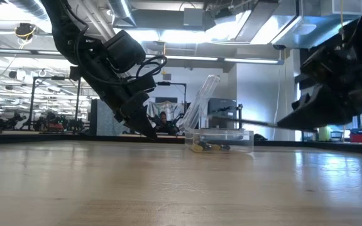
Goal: Pick & place school supplies into a supply box
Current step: Put the black pencil into the transparent supply box
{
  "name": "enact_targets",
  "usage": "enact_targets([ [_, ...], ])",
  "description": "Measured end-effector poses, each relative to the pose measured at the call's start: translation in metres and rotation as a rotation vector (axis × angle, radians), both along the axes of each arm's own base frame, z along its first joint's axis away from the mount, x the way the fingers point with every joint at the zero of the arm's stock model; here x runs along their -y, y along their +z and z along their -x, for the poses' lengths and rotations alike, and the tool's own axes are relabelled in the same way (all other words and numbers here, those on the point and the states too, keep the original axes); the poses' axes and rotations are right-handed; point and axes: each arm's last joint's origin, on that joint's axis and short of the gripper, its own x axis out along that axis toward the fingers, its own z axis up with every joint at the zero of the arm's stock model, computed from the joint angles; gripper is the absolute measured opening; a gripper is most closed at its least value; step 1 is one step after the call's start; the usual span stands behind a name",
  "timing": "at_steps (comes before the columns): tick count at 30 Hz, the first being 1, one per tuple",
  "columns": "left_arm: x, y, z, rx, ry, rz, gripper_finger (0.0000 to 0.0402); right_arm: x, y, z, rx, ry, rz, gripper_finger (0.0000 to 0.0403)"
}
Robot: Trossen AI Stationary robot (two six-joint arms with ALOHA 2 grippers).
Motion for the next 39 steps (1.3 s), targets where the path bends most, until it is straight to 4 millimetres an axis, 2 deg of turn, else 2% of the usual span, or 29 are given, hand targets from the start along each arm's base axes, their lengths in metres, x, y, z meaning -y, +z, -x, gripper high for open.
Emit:
enact_targets([
  [5,0.0,0.0,0.0,0.0,0.0,0.0,0.0004,0.005,0.009,0.005,-0.005,-0.109,0.0,0.0033],
  [10,0.0,0.0,0.0,0.0,0.0,0.0,0.0004,0.006,0.019,0.006,-0.054,-0.146,0.028,0.0027],
  [16,0.0,0.0,0.0,0.0,0.0,0.0,0.0006,0.006,0.048,-0.012,-0.137,-0.279,0.039,0.0029],
  [22,0.0,0.0,0.0,0.0,0.0,0.0,0.0004,0.01,0.085,-0.03,-0.33,-0.415,0.019,0.0029],
  [27,0.0,0.0,0.0,0.0,0.0,0.0,0.0005,0.016,0.109,-0.041,-0.273,-0.499,0.026,0.0026],
  [31,0.0,0.0,0.0,0.0,0.0,0.0,0.0003,0.026,0.109,-0.048,-0.245,-0.563,-0.018,0.0032],
  [39,0.0,0.0,0.0,-0.001,-0.002,-0.001,0.0008,0.048,0.081,-0.074,-0.255,-0.685,-0.063,0.0029],
])
